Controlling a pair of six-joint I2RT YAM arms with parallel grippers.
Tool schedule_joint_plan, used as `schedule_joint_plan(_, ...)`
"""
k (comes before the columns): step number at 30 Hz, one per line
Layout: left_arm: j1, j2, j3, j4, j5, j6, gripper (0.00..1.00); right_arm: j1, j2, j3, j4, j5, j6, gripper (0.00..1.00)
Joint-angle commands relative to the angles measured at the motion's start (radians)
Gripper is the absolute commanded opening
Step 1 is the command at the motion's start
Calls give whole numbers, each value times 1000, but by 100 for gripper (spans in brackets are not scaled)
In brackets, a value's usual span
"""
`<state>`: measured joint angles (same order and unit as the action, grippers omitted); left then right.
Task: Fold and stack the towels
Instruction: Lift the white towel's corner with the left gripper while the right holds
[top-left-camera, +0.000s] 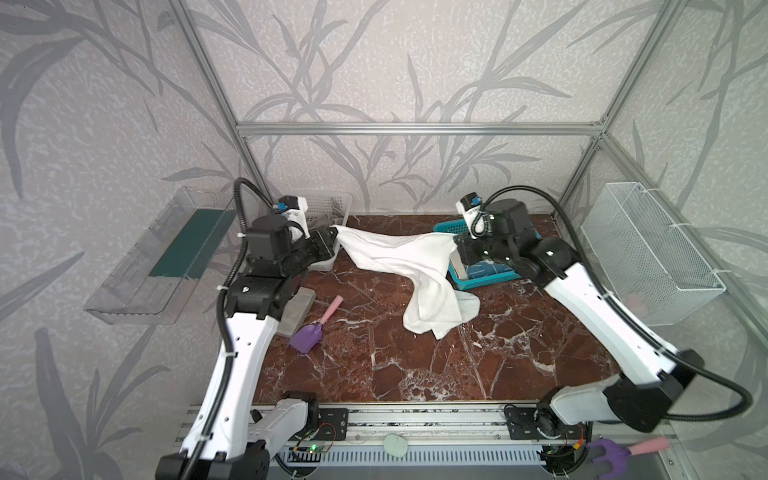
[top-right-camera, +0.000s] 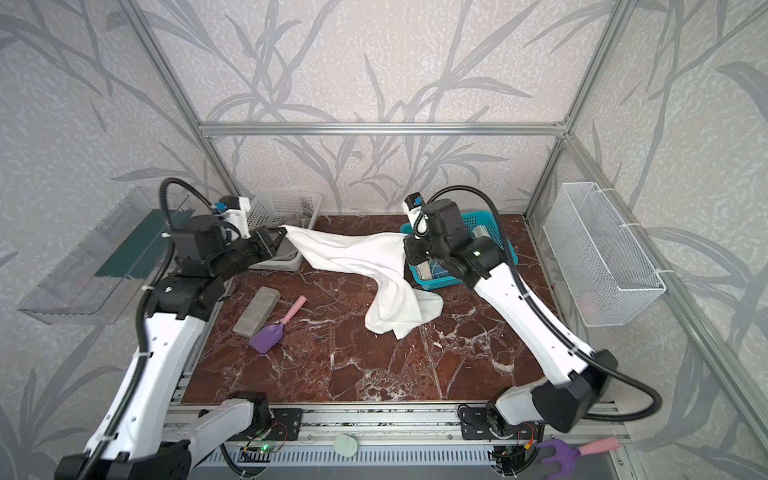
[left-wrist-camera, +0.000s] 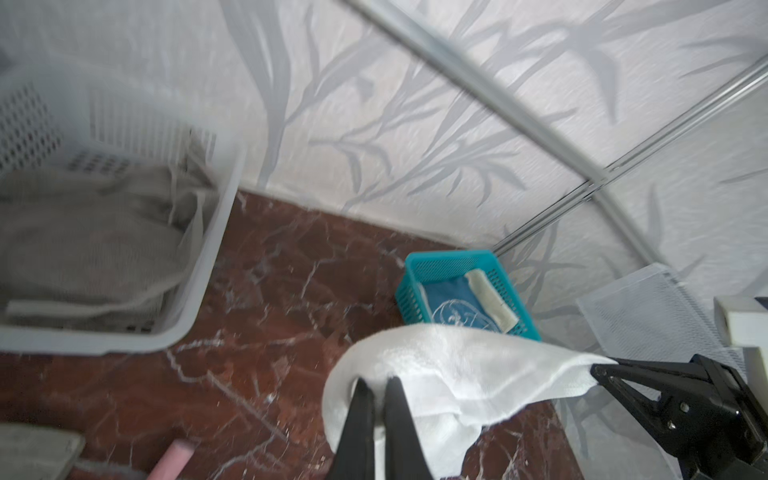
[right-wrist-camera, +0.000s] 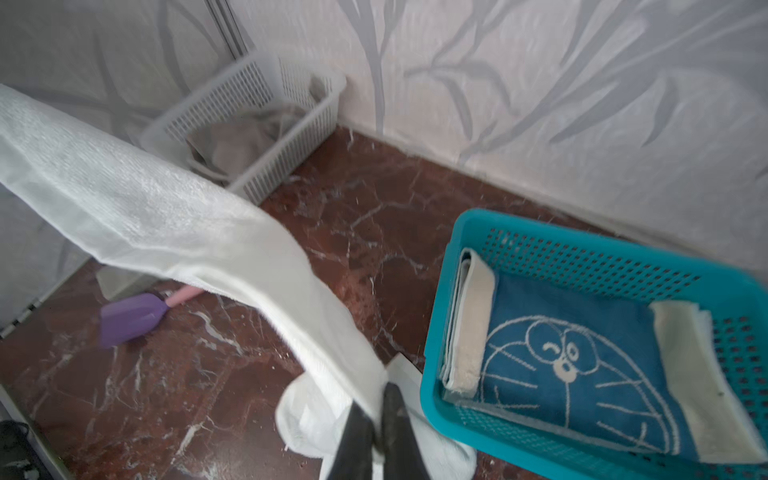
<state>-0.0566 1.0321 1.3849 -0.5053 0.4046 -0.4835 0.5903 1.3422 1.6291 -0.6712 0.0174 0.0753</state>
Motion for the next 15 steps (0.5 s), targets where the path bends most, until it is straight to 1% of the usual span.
schedule_joint_plan(1,4,-31,146,-46,21,-19,0,13,-120,94,3,48,-59,0)
schedule_joint_plan(3,4,-40,228,-30,45,-52,0,31,-158,169,-22,59,-91,0)
schedule_joint_plan(5,3,-50,295,-13,57,-76,0,44,-167,264,-77,39,-112,0)
schedule_joint_plan(8,4,-55,385,6,56,-112,0,49,-81,550,-272,-40,-120,0)
schedule_joint_plan(10,4,-58,429,51,70,-152,0,65,1,765,-390,-60,-133,0)
schedule_joint_plan(11,4,-53,459,66,77,-166,0,71,29,848,-424,-59,-140,0)
schedule_joint_plan(13,3,-27,564,49,80,-165,0,72,81,1018,-471,-56,-154,0)
schedule_joint_plan(15,3,1,654,14,57,-135,0,72,104,1107,-470,-51,-168,0)
